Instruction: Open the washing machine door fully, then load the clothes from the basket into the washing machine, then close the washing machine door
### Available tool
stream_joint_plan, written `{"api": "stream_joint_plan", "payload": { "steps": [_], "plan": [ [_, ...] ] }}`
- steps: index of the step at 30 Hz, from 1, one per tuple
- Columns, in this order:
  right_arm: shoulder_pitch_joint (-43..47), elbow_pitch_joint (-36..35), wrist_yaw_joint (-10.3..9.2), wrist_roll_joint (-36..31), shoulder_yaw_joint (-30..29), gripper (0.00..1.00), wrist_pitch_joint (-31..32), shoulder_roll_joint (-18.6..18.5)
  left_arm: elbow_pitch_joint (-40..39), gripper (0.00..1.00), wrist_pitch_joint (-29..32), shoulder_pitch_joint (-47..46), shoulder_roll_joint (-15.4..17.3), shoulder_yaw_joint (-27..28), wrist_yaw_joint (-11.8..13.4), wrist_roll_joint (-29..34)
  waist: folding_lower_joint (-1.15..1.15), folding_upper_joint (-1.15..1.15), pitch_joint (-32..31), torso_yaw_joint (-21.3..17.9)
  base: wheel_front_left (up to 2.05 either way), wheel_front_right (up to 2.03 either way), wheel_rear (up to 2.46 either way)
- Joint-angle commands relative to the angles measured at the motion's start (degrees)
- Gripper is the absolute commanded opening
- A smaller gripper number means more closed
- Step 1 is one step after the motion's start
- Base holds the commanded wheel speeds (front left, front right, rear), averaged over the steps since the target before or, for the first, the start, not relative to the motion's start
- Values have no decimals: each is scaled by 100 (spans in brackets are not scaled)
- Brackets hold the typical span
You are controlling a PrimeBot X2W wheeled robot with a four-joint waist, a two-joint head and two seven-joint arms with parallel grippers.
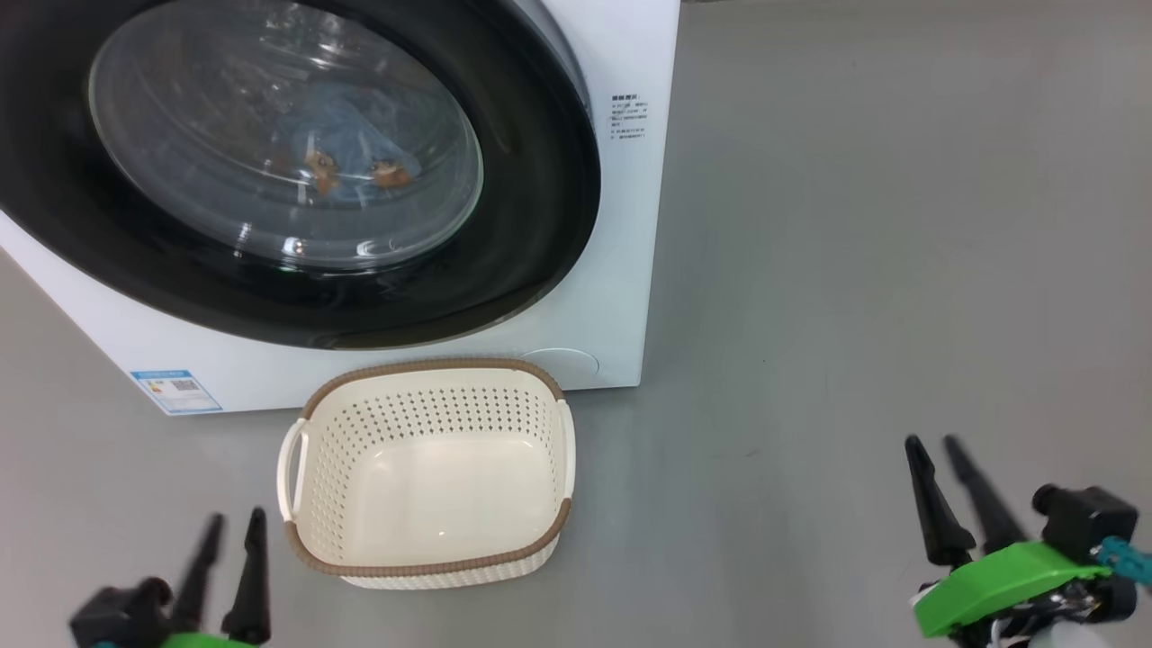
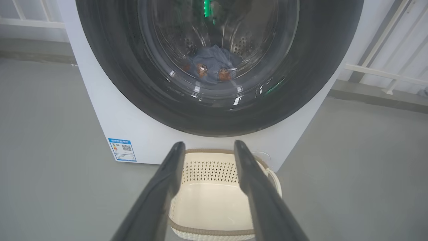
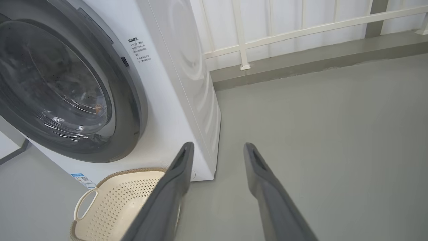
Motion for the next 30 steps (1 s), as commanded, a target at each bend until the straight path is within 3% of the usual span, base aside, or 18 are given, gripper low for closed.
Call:
{"api": "stream_joint_plan", "payload": {
  "steps": [1,10,15,30],
  "plan": [
    [14,70,0,4,10,0,6,36,59,0,4,17,-50,-22,0,-6,0,0,0,0,0,0,0],
    [111,190,0,349,-15,0,116,172,183,0,110,98,-220,-17,-1,-367,13,0,-36,3,0,0,0],
    [112,159,1,616,-45,0,199,198,176,0,191,74,-237,21,-1,-645,1,0,-44,5,0,0,0],
    [114,60,2,1370,-133,0,436,271,139,0,424,6,-288,133,-2,-1431,0,0,-92,11,0,0,0]
  ]
}}
